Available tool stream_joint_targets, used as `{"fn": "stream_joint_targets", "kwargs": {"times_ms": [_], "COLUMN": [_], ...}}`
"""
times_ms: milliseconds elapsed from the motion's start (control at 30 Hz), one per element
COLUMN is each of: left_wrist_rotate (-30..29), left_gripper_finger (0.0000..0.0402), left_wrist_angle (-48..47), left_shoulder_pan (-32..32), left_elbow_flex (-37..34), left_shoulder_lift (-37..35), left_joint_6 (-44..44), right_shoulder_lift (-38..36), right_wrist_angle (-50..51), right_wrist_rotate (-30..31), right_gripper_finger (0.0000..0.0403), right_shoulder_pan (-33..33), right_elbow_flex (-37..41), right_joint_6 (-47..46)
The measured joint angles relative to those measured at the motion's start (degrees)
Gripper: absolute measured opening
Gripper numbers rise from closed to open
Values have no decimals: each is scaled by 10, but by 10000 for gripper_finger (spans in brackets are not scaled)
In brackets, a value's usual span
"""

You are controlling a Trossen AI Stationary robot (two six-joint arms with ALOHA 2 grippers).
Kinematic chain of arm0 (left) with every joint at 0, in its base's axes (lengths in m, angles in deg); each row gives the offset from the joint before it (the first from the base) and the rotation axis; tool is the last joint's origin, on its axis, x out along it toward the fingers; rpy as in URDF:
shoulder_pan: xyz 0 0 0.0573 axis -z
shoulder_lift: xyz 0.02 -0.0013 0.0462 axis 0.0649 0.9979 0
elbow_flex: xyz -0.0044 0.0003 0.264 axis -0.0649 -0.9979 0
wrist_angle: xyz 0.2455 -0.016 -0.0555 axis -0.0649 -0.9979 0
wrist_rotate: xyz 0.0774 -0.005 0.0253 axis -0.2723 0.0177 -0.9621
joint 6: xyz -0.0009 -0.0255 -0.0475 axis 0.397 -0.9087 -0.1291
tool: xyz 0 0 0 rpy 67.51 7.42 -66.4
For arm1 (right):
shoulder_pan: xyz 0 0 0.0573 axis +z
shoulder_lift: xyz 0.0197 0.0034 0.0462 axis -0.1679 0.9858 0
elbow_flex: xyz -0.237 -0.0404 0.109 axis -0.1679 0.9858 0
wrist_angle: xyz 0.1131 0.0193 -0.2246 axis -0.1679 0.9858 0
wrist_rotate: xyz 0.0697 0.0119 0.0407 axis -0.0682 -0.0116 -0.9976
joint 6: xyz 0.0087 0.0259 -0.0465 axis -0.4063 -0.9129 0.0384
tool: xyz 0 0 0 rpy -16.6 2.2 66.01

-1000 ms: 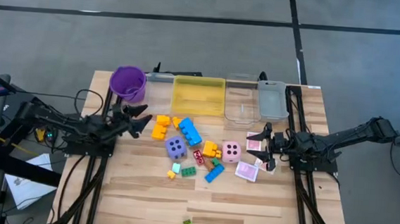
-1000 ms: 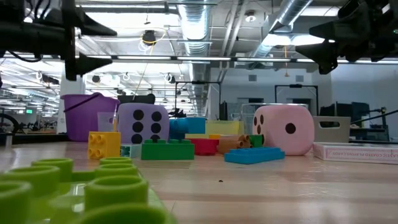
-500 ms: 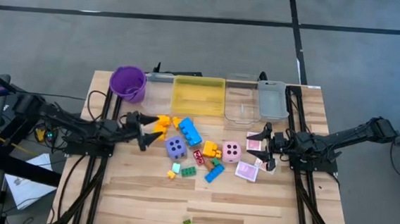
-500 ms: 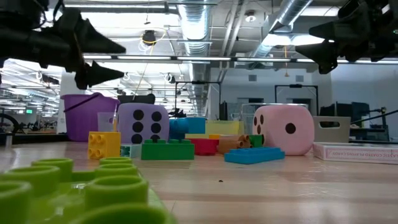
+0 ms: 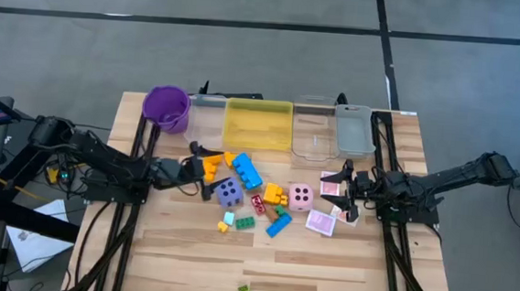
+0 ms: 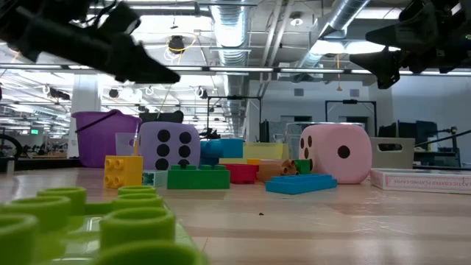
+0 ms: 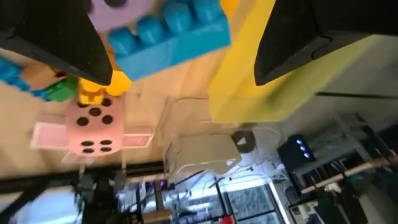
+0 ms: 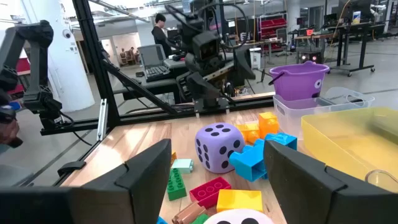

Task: Pick & Place Toys
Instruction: Put the large blue game piece into the white transparent bin

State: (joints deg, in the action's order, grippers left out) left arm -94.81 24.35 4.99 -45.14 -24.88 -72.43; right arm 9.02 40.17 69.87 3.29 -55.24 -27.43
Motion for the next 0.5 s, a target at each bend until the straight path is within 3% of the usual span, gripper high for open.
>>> {"fn": "stream_joint_targets", "kwargs": {"times_ms": [267, 500], "left_wrist_rotate": [120, 192], "left_gripper_finger": [383, 383], "left_wrist_angle": [-428, -521], "left_shoulder_pan": [-81, -114], "left_elbow_flex": [234, 358], "left_shoulder_lift": [57, 134], "left_joint_6": [31, 142], "right_shoulder_lift": [0, 0], "right_wrist_angle": [-9, -6], "right_wrist_rotate": [0, 0], "right_gripper_finger": [249, 249], "right_shoulder_pan": [0, 0], "right_elbow_flex": [0, 0], "right_joint_6": [5, 7]}}
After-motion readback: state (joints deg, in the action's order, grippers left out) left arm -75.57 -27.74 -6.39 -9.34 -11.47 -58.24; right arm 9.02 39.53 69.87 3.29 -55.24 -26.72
